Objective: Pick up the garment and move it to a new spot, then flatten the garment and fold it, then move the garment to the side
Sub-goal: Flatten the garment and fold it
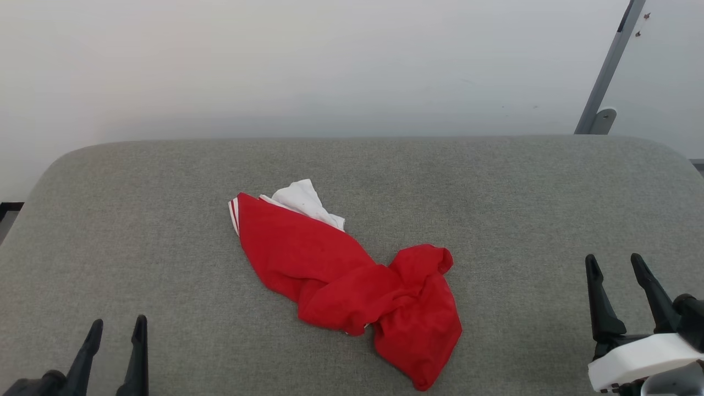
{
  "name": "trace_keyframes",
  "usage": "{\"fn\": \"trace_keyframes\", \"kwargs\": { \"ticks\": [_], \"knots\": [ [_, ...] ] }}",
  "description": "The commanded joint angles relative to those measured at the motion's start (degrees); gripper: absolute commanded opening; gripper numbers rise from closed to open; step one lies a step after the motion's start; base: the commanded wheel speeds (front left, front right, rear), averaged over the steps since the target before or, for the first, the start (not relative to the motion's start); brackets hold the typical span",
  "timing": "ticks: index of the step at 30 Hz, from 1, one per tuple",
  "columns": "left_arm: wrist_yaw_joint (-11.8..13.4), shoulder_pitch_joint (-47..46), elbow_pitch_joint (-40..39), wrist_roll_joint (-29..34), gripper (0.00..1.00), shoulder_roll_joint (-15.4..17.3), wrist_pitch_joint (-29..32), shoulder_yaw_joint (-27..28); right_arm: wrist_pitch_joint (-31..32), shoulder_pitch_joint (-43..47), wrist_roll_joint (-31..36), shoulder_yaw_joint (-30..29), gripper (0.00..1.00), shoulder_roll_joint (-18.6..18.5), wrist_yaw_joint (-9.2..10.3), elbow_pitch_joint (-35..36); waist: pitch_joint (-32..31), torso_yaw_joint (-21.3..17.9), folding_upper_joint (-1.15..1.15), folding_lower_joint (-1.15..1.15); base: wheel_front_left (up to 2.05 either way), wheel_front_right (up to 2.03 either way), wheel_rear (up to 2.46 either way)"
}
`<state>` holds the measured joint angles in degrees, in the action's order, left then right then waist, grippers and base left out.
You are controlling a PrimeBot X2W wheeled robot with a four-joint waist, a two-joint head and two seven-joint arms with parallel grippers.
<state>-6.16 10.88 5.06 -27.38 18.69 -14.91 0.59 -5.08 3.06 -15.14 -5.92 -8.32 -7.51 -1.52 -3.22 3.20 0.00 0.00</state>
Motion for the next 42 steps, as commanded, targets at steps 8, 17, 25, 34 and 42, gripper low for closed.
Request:
{"fn": "trace_keyframes", "kwargs": {
  "ticks": [8,17,25,34,42],
  "knots": [
    [-1.2,1.0,0.1,2.6,1.00,-1.8,-0.4,0.8,0.5,1.1,0.0,-0.4,1.00,0.5,0.04,1.0,-0.2,-0.1,0.00,0.00,0.00,0.00,0.00],
    [-1.3,0.8,-0.4,2.4,1.00,-2.6,-0.4,0.1,2.3,1.7,-0.5,0.6,1.00,0.8,0.04,2.2,-0.4,0.6,0.00,0.00,0.00,0.00,0.00],
    [-1.3,-1.3,-0.5,1.7,1.00,-2.3,-0.4,-2.0,8.8,-0.8,-2.7,6.3,1.00,-1.6,0.04,0.8,0.4,3.9,0.00,0.00,0.00,0.00,0.00],
    [-1.4,-5.4,0.7,1.1,1.00,-2.1,-0.4,-7.0,22.0,-7.5,-7.0,14.8,1.00,-6.4,0.04,-6.9,2.7,11.2,0.00,0.00,0.00,0.00,0.00],
    [-1.4,-10.4,1.5,0.8,1.00,-2.9,-0.4,-11.5,32.0,-14.1,-8.4,19.7,1.00,-9.5,0.04,-15.3,6.5,17.0,0.00,0.00,0.00,0.00,0.00]
  ]
}}
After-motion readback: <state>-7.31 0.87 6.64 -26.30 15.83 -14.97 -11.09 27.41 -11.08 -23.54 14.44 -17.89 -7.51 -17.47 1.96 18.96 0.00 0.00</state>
